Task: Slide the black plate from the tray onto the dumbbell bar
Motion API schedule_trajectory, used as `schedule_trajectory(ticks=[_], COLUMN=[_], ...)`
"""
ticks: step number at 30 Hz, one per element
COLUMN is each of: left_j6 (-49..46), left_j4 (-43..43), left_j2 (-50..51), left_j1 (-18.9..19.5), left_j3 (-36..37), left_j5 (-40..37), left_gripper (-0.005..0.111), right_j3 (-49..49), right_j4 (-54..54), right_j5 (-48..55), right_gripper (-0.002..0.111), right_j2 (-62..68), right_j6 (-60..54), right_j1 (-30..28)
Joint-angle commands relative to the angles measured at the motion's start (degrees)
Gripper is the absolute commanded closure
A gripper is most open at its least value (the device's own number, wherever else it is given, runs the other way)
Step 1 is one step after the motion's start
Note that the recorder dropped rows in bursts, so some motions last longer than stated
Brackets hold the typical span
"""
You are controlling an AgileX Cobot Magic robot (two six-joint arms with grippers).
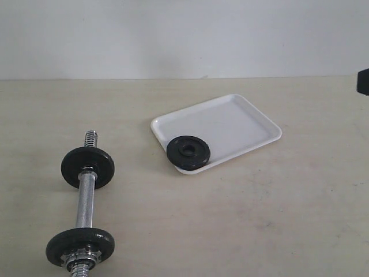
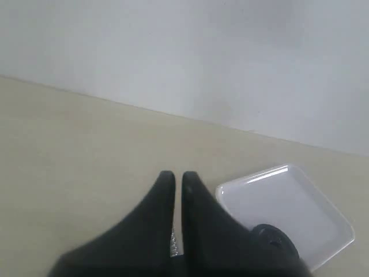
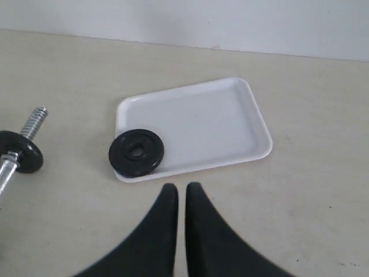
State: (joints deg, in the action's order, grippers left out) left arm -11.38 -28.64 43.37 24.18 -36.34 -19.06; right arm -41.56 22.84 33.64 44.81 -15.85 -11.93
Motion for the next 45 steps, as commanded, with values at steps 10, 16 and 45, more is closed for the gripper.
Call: schedule_trajectory(ticks=[10,16,45], left_j6=[-30.2,-33.6,-29.3], left_j4=[-25.4,-25.1,-31.6], left_j2=[19.2,25.1,40.7], left_j1=[-0.2,-0.2,-0.2], left_j3=[-0.4,-0.4,-0.4], left_j5=[-24.6,-25.1,-19.5], left_gripper=[0.103,0.102,0.038], right_j3=[-0.4,-0.4,-0.4], right_j4=[17.6,17.9,17.9], right_j5=[13.2,12.8,8.0], right_gripper=[0.109,0.109,0.109], right_j2=[15.4,15.8,15.9], right_j6=[-33.7,-37.4,-39.3], right_j1=[-0.1,-0.1,-0.1])
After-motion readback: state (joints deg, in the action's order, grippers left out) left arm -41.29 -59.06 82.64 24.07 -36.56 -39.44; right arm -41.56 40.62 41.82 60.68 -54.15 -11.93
